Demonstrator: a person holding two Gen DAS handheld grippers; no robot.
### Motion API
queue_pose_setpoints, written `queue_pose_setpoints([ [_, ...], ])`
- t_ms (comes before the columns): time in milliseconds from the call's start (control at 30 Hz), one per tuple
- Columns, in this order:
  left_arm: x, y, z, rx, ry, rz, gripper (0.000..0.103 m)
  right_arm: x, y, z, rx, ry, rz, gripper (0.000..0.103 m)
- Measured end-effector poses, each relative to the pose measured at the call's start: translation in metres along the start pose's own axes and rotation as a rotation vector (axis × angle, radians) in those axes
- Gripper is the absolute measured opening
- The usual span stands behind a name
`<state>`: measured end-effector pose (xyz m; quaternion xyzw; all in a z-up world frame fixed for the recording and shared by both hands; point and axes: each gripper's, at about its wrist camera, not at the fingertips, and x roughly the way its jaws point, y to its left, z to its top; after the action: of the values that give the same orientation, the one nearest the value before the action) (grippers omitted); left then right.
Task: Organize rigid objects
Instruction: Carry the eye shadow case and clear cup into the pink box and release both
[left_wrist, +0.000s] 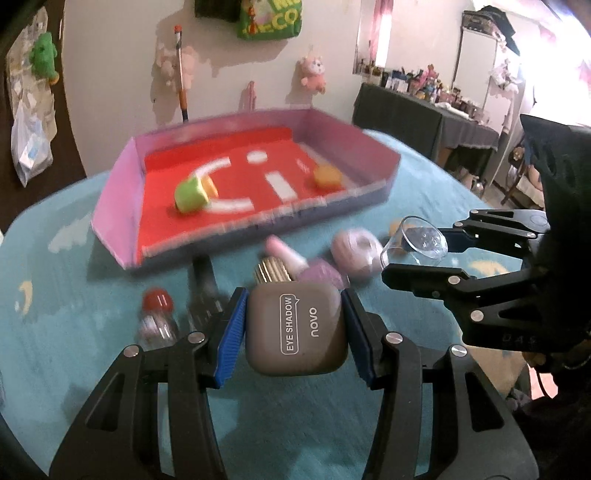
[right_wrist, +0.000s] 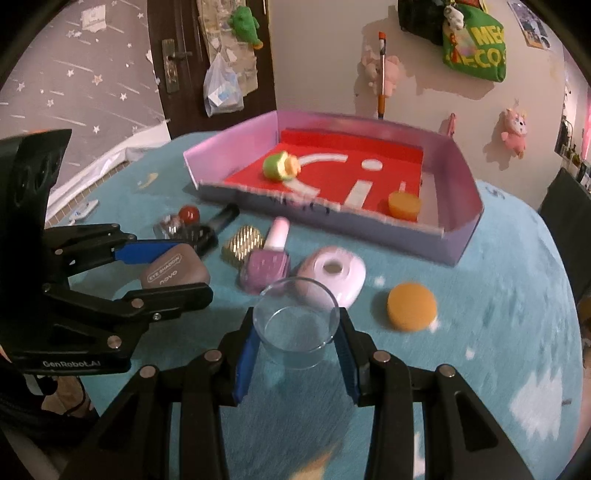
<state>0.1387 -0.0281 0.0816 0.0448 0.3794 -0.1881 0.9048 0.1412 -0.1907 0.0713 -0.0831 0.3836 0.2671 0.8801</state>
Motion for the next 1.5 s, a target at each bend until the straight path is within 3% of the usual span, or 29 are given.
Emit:
queue_pose_setpoints([
  [200, 0.016, 0.02, 0.048, 0.064, -0.029, 0.002, 0.049, 0.008, -0.012, 0.043, -0.062, -0.037, -0.011, 0.042],
  [500, 0.071, 0.038, 0.092, 0.155, 0.046, -0.05, 0.049, 0.065, -0.042, 0.098, -0.147, 0.039, 0.023, 0.042],
  [933, 0.129, 0.051, 0.093, 0.217, 0.195, -0.09, 0.049, 0.116, -0.064, 0.114, -0.209, 0.145, 0.1, 0.042],
  [1500, 0.135, 0.053, 0.091, 0.219, 0.233, -0.125, 0.049, 0.134, -0.06, 0.107, -0.251, 0.218, 0.132, 0.042],
])
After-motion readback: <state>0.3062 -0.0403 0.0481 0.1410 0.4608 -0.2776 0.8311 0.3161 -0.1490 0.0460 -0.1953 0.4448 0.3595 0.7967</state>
